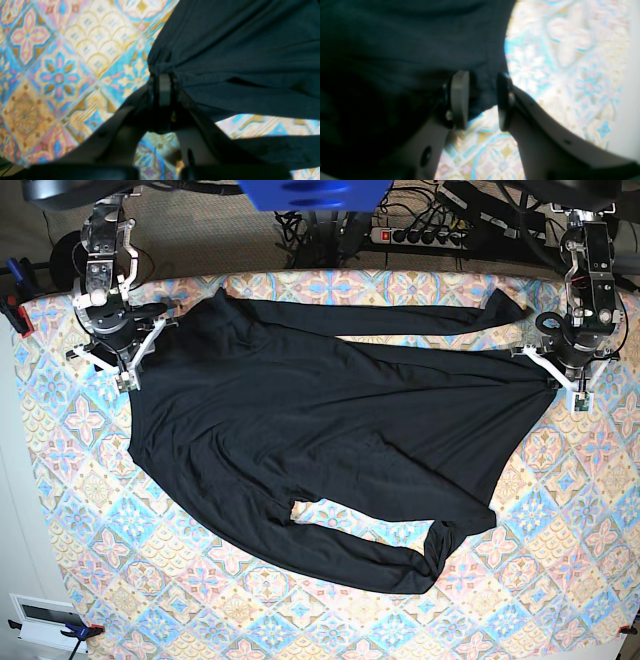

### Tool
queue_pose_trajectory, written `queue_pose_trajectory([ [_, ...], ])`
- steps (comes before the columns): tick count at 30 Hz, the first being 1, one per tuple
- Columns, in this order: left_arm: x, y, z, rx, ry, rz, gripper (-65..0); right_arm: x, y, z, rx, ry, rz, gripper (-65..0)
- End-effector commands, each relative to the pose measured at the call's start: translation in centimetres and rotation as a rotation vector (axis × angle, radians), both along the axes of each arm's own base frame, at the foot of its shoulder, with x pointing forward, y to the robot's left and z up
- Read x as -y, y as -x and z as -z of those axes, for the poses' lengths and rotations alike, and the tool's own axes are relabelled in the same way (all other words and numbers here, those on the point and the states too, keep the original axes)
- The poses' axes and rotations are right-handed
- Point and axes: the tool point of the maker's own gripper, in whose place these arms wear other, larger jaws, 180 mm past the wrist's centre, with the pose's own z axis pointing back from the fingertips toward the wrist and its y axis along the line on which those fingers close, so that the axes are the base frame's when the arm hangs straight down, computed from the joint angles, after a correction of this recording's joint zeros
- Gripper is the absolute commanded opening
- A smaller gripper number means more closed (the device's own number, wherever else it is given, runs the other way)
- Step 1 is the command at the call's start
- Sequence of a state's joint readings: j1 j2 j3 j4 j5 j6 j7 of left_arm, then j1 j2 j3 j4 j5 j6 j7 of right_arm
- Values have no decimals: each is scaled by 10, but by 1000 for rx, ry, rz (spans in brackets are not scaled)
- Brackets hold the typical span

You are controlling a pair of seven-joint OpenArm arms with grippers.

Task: Layout the t-shirt on the table in an organized manner, then fold the t-shirt properly

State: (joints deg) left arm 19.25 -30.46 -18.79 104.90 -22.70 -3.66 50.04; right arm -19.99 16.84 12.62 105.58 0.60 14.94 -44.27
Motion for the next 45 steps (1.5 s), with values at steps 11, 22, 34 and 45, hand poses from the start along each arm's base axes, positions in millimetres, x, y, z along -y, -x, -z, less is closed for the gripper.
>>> queue_pose_trajectory([
  [11, -4, -7, -12, 40, -22, 5, -650, 10, -44, -21, 85, 5, 21, -424],
  [22, -5, 13, 3, -25, -14, -4, -650, 1, -97, -32, 133, -22, -15, -423],
  [34, -21, 43, 47, -146, 22, -93, -553, 24, -152, -28, 102, -54, 0, -423],
  [45, -24, 44, 51, -155, 31, -107, -413, 55, -165, -6, 95, -92, 49, -385],
])
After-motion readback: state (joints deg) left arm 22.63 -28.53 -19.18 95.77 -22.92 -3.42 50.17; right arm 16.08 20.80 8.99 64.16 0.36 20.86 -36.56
